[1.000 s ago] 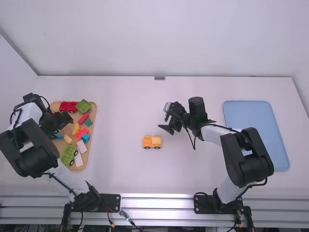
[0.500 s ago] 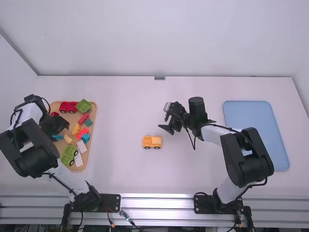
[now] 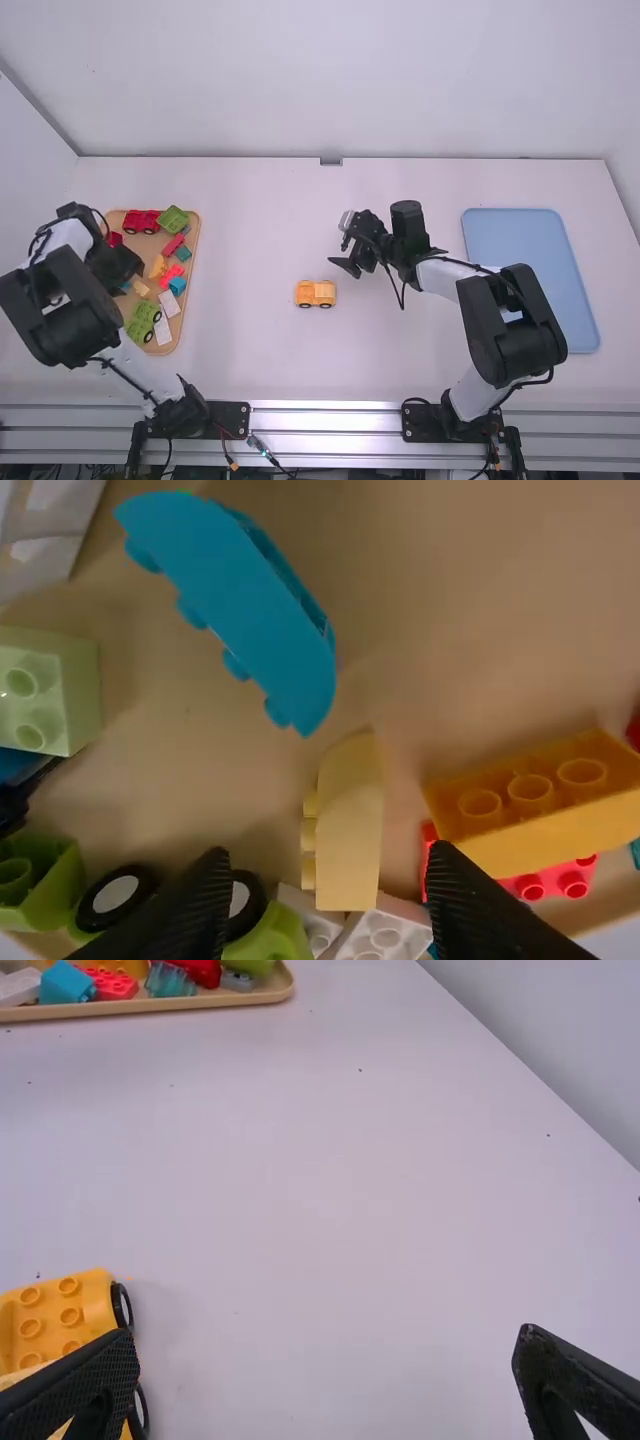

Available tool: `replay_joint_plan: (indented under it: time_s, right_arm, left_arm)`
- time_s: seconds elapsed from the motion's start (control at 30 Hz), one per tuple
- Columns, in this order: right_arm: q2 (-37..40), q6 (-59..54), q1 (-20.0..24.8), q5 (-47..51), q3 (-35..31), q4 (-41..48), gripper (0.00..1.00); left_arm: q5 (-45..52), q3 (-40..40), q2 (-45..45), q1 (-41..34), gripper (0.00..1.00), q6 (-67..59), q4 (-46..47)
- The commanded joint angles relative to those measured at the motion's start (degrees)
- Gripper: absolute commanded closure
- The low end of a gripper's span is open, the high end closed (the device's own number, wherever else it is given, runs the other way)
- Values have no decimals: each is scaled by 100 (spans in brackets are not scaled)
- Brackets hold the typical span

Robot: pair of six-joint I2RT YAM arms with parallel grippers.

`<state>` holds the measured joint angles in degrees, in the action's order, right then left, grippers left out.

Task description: Assemble lego blocks to make yellow taxi

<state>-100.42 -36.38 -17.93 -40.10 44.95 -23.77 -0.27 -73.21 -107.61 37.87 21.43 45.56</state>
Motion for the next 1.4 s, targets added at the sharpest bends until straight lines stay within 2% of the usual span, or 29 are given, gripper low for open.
replay_joint_plan:
  time_s: [0.0, 0.43, 0.8, 1.17, 1.37]
  right_arm:
    - [68, 20, 33, -33, 79, 20, 1]
    - [68, 59, 33, -31, 79, 61, 1]
    - [68, 59, 33, -31, 79, 61, 1]
    - [68, 59, 33, -31, 79, 70, 1]
    - [68, 57, 33, -31, 79, 133, 1]
  left_arm:
    - [-24, 160, -35, -35, 49, 17, -9]
    - [-22, 590, -35, -35, 47, -20, -616]
    - [413, 911, -35, -35, 46, -282, -1113]
    - [426, 960, -35, -37, 49, -282, -1108]
    - [411, 1093, -35, -35, 47, -280, -1255]
